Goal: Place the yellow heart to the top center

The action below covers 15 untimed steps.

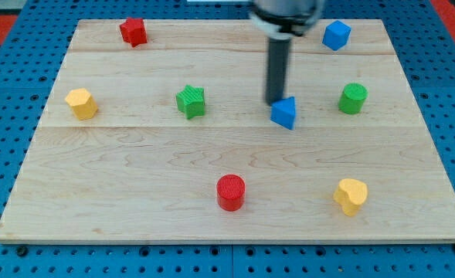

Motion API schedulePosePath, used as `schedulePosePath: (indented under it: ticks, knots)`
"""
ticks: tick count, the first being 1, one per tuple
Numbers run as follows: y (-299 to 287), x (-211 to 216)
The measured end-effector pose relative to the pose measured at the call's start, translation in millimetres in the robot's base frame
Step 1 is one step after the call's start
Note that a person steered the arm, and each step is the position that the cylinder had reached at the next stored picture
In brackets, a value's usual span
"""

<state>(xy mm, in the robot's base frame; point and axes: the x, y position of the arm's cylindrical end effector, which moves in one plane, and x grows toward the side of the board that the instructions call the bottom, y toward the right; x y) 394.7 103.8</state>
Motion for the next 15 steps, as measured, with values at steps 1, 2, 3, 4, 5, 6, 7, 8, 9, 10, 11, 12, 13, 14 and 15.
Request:
schedulePosePath:
  ticks: [1, 2, 3, 4, 5, 6, 7, 8, 9, 10, 11, 12, 13, 14, 15]
  knots:
    - [48, 4]
    - [81, 71]
    - [140, 127]
    - [135, 214]
    - [78, 203]
    - [9, 155]
    - [-64, 145]
    - [-67, 137]
    - [-76, 163]
    - [-10, 146]
    - [-35, 119]
    - [-124, 89]
    - [-114, 75]
    - [-130, 107]
    - [-77, 107]
